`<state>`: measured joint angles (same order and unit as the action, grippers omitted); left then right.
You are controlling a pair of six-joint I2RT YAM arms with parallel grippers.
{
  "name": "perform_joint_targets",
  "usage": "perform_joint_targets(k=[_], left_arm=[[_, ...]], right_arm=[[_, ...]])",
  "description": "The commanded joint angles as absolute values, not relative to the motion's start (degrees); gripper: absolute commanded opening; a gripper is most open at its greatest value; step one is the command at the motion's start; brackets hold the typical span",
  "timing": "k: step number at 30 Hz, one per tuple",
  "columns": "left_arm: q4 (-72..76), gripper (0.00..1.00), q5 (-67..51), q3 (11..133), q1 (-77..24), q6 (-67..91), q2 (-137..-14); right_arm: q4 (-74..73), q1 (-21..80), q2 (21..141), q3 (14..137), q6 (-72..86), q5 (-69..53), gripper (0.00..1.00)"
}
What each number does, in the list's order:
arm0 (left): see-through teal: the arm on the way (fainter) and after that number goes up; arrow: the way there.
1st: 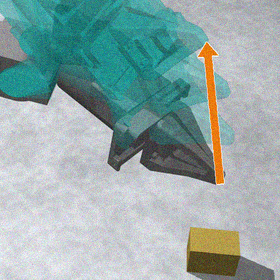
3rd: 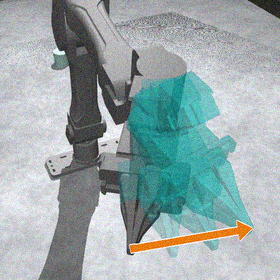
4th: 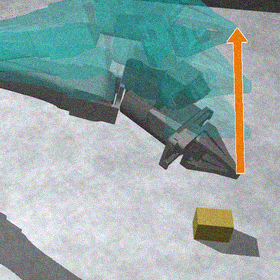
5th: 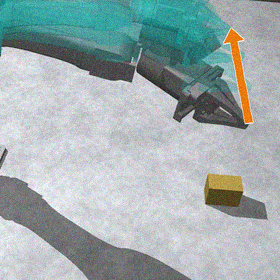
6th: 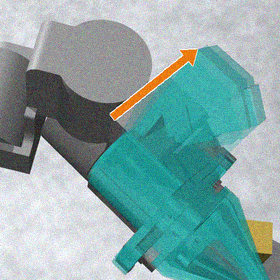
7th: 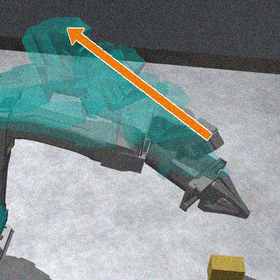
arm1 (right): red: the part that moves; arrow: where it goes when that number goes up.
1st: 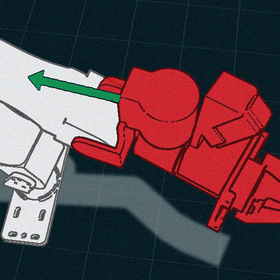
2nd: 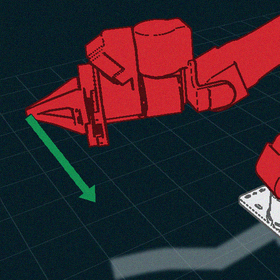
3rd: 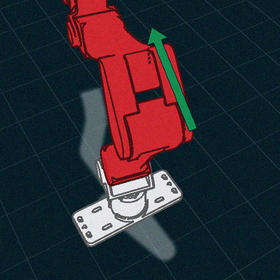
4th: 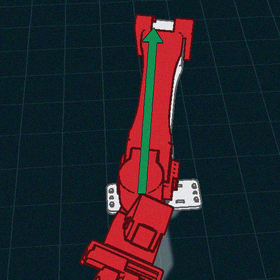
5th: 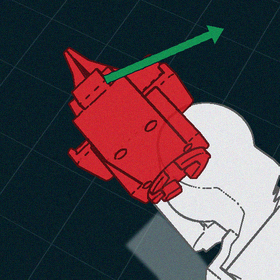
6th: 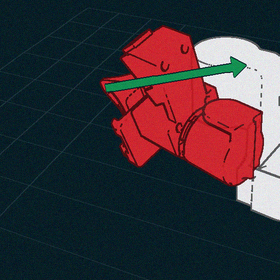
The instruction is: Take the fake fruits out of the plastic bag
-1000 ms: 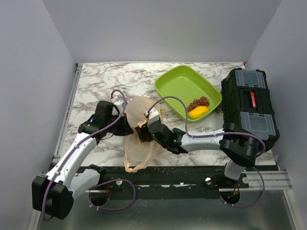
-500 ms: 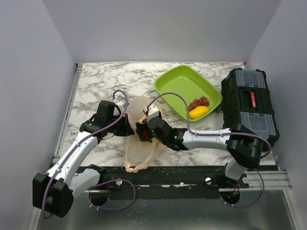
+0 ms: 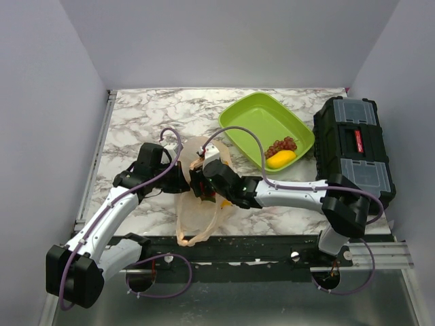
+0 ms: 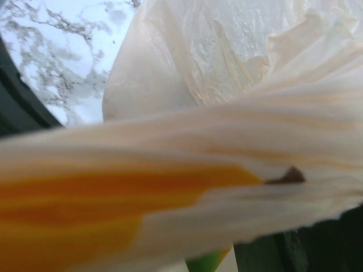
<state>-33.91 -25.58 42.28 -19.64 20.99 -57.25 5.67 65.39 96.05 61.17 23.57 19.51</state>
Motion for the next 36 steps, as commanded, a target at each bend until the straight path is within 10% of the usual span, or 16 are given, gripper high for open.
perform_joint_targets(k=[1, 24, 36], left_arm=[[-33.4, 0.00, -26.3, 41.9, -20.1, 20.7, -57.4], [-33.3, 0.00, -26.8, 42.0, -20.1, 20.5, -57.9], [-33.6, 0.00, -25.9, 42.1, -20.1, 20.4, -57.5]], right_arm=[[0.6, 65.3, 100.3, 64.6, 23.4, 24.0, 0.71], [-0.6, 65.3, 105.3, 62.1, 24.6, 32.8, 0.71], [1.9, 65.3, 103.1, 64.2, 22.5, 30.3, 0.30]])
